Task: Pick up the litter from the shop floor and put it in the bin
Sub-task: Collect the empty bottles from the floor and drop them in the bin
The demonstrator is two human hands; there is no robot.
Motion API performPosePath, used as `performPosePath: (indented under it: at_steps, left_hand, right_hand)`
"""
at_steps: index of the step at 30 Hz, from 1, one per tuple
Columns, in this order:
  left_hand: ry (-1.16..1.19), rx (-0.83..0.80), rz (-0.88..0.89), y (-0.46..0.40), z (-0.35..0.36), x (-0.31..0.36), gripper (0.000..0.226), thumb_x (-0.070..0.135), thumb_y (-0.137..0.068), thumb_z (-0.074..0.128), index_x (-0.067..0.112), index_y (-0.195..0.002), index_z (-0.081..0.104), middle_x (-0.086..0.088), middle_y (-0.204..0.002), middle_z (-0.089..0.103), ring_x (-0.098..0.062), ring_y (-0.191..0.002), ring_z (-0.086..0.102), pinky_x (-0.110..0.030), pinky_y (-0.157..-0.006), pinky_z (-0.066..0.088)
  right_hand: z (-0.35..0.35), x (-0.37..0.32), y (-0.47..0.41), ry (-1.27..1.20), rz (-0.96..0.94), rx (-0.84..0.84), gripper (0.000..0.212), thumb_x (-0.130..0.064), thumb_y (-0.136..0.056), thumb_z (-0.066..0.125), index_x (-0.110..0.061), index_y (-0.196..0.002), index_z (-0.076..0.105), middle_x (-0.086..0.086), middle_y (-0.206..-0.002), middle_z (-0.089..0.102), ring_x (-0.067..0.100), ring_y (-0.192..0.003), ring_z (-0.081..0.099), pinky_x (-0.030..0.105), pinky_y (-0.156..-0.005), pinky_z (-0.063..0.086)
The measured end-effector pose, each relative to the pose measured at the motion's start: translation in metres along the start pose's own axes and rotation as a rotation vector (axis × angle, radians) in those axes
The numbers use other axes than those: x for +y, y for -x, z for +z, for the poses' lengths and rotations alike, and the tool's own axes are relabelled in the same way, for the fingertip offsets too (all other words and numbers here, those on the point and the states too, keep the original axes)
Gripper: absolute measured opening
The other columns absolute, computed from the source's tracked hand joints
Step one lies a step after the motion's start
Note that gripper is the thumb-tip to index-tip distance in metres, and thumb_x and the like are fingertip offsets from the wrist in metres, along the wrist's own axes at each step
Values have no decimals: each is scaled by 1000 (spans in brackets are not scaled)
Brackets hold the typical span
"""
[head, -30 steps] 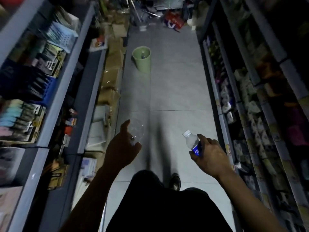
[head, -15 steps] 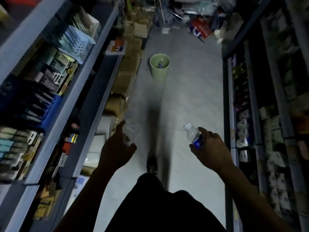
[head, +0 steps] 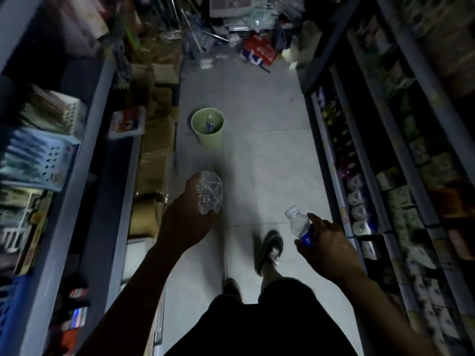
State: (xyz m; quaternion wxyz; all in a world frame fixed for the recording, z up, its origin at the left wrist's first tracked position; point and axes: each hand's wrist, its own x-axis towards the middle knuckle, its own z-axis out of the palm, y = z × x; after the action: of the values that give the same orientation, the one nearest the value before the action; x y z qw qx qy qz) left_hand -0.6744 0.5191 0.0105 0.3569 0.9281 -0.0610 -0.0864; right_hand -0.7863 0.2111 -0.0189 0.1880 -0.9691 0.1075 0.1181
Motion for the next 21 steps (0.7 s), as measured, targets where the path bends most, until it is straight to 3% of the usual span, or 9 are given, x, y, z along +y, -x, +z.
performPosePath:
  at_steps: [3,7,11,14,16,18,21]
  left_hand:
    - [21,-26,17,-55,8,19,92,56,-72,61,29,-153,26,0,-130,64,-22,-106,69,-43,-84,61]
    - [-69,-28,132,-114,21,42,91,62,-82,57,16,-154,26,-7,-120,69,-23,-94,72,-29,-76,55]
    - [-109,-6,61,-159,26,57,100,65,-77,57,17,-158,21,-7,-117,69,-20,-88,71,-29,-72,55]
    - [-97,53,-11,-188,29,59,100,61,-78,61,19,-158,21,-3,-109,70,-17,-82,70,-29,-67,55]
    - [-84,69,-59,-204,28,60,96,45,-82,74,17,-158,22,0,-101,70,-11,-75,66,-22,-61,49]
    - [-98,73,-109,-217,24,59,97,32,-82,81,20,-157,22,5,-96,68,-4,-71,63,-18,-60,44]
    - [-98,132,-191,-242,14,47,95,29,-82,80,22,-157,21,10,-93,65,2,-68,59,-13,-58,41]
  right_hand:
    - [-11,17,-46,-20,1,2,72,-44,-76,76,-16,-136,48,9,-105,68,33,-93,62,41,-77,54]
    - [-36,31,-112,-26,-2,9,72,-43,-74,78,-14,-134,51,10,-104,68,34,-94,63,40,-75,54]
    - [-59,35,-179,-8,-59,11,75,-46,-73,79,-14,-136,53,8,-105,68,34,-98,62,40,-78,51]
    - [-72,32,-232,20,-129,-13,79,-53,-77,73,-17,-142,47,5,-113,64,29,-106,58,39,-83,50]
    - [-81,26,-265,11,-179,-27,80,-52,-78,73,-16,-144,47,5,-117,63,28,-109,57,38,-84,50]
    - [-88,17,-298,2,-234,-54,80,-48,-78,76,-13,-144,47,7,-116,63,30,-108,57,39,-83,50]
    - [-95,-3,-352,15,-315,-61,81,-46,-77,78,-10,-143,48,9,-112,63,31,-103,57,41,-80,51]
